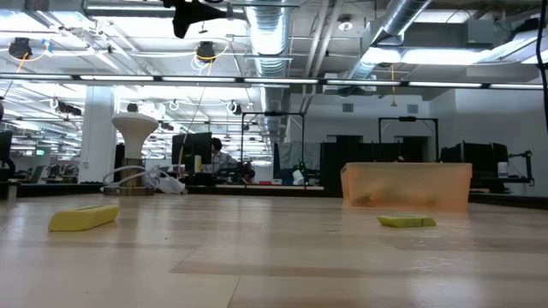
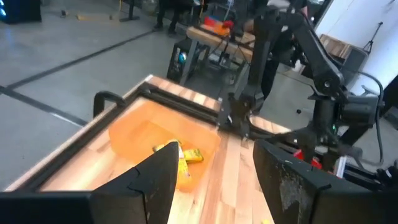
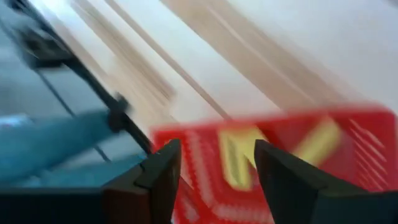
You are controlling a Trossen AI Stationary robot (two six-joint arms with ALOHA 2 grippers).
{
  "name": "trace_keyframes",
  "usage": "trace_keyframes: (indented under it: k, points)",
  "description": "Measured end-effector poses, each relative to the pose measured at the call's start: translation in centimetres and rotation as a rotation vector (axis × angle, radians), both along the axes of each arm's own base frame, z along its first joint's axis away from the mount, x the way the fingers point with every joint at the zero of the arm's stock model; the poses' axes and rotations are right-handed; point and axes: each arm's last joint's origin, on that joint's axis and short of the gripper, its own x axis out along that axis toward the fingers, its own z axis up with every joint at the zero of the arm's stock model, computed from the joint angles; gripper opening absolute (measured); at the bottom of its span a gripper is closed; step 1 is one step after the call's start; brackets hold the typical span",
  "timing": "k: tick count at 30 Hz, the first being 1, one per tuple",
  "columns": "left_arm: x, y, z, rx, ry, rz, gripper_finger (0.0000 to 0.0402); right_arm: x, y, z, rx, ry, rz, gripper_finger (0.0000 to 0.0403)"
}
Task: Pick & Place School Supplies
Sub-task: Put the yellow eraser into the red bin
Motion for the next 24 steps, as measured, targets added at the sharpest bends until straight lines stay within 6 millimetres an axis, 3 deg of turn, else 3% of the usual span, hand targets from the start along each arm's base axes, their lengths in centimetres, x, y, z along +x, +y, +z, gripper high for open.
trace_keyframes:
  k: [8,12,18,24]
  points:
    - [0.6,-1.2,-3.3,-0.082,0.192,-0.130,0.0182,4.2,-1.9,0.9,-0.108,-0.281,-0.148,0.0155]
    - [1.0,-2.9,-6.1,-0.155,0.274,-0.194,0.0135,6.7,-4.0,1.5,-0.205,-0.377,-0.199,0.0128]
    - [1.0,-6.1,-10.3,-0.283,0.408,-0.272,0.0016,10.2,-7.4,2.5,-0.358,-0.492,-0.195,0.0073]
    - [0.9,-9.0,-12.3,-0.252,0.453,-0.289,0.0002,13.0,-11.0,3.6,-0.439,-0.594,-0.093,0.0006]
